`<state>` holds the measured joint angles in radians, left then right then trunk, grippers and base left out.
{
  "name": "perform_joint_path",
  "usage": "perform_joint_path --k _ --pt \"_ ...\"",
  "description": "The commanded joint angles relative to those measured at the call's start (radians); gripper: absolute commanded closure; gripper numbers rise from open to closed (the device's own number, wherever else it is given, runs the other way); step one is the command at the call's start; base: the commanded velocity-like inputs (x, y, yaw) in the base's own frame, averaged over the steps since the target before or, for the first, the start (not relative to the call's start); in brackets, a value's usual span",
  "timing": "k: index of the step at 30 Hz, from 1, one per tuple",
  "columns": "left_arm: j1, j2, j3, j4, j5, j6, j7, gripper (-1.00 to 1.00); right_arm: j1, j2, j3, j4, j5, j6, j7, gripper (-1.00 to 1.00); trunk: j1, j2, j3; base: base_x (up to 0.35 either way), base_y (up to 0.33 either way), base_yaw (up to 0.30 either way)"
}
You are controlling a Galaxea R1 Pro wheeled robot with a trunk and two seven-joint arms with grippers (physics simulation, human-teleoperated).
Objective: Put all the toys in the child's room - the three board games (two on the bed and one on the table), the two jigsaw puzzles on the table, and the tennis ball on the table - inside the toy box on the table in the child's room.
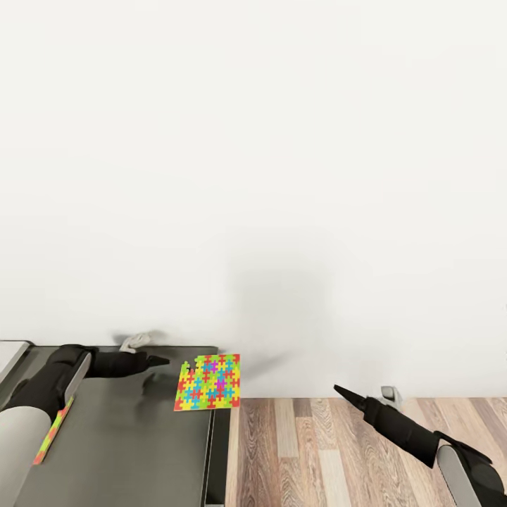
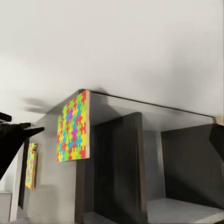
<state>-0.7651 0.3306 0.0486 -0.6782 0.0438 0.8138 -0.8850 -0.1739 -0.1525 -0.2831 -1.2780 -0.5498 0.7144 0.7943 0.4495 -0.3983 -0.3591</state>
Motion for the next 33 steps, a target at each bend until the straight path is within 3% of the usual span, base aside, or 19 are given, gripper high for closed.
perform_joint_path --k 1,7,16,23,29,33 --pt "-0.001 0.004 0.003 -0.002 0.005 0.008 -0.012 -1.00 -0.001 0.001 -0.001 0.006 0.004 0.002 0.000 -1.00 0.001 -0.002 -0.002 0.000 0.000 0.000" --pt "0.000 0.026 0.018 -0.008 0.005 0.008 -0.107 -1.00 -0.005 0.004 -0.001 0.049 0.035 -0.052 -0.004 -1.00 0.001 -0.002 -0.002 0.000 0.000 0.000" --pt "0.003 0.070 0.033 -0.010 0.004 0.006 -0.310 -1.00 -0.011 0.007 0.002 0.094 0.046 -0.097 -0.007 -1.00 0.001 -0.002 -0.002 0.000 0.000 0.000" --pt "0.011 0.102 0.037 -0.011 0.004 -0.026 -0.519 -1.00 -0.021 0.037 0.058 0.113 0.060 -0.123 -0.020 -1.00 0.001 -0.002 -0.002 0.000 0.000 0.000" --pt "0.015 0.111 0.037 -0.011 0.001 -0.040 -0.666 -1.00 -0.086 0.059 0.105 0.202 0.092 -0.204 -0.067 -1.00 0.001 -0.002 -0.002 0.000 0.000 0.000" --pt "0.017 0.125 0.037 -0.011 0.004 -0.043 -0.686 -1.00 -0.176 0.083 0.143 0.352 0.115 -0.285 -0.088 -1.00 0.001 -0.002 -0.002 0.000 0.000 0.000"
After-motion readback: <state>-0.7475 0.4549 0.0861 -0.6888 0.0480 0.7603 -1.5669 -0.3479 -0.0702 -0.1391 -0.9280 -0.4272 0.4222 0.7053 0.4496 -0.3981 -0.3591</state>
